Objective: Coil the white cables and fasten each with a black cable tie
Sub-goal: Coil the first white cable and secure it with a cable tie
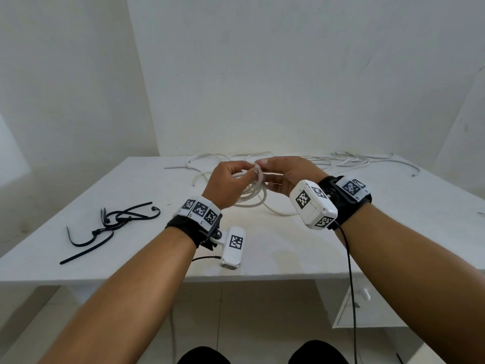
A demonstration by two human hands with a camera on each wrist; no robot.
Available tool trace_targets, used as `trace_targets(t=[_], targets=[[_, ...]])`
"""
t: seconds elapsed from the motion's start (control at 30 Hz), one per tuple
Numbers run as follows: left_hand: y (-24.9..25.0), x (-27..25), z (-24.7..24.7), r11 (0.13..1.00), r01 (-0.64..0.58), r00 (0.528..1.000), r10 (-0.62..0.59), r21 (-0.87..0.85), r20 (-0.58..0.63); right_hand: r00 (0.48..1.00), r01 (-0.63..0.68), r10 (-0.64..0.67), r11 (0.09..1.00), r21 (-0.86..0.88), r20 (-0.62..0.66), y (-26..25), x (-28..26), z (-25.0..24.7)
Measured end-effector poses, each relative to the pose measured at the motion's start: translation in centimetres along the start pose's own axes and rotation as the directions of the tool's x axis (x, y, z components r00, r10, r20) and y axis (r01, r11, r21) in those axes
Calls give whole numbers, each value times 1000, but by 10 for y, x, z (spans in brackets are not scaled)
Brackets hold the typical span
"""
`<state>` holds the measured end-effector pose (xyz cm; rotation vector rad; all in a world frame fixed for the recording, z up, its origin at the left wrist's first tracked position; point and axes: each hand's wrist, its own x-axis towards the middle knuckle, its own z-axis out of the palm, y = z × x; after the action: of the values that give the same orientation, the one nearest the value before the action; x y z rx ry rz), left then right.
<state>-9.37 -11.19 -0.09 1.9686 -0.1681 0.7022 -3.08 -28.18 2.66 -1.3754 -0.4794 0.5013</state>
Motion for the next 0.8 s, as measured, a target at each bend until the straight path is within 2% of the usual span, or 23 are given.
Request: trace_targets(t=[0.13, 0.23, 0.3, 0.43, 0.57, 0.67, 0.73, 0.8], targets=[[1, -3, 2, 1000, 18, 998, -19, 22, 52, 998, -66, 65, 993, -94, -19, -6, 0, -1], [0, -6, 3, 999, 18, 997, -22, 51, 76, 998, -61, 68, 937, -345, 9, -10, 1, 3], [2, -9, 2, 1000, 9, 994, -11, 19, 107, 999, -45, 33, 884, -465, -32, -12, 5, 3], [10, -16, 4, 1000, -16, 992, 17, -9, 126, 984, -105, 50, 936, -336, -169, -16, 12, 5], [8, -15, 2, 993, -4, 999, 8, -121, 37, 987, -43, 36, 998, -46, -155, -14, 10, 13], [4, -15, 2, 977, 57, 998, -50, -208, 41, 991, -121, 117, 990, -76, -62, -16, 6, 16], [4, -17, 4, 963, 76, 996, -64, -259, 54, 997, -65, 58, 988, -141, -48, -17, 4, 17], [5, -18, 6, 948, 106, 994, -93, -300, 57, 995, 26, -42, 984, -177, -87, -18, 6, 14]])
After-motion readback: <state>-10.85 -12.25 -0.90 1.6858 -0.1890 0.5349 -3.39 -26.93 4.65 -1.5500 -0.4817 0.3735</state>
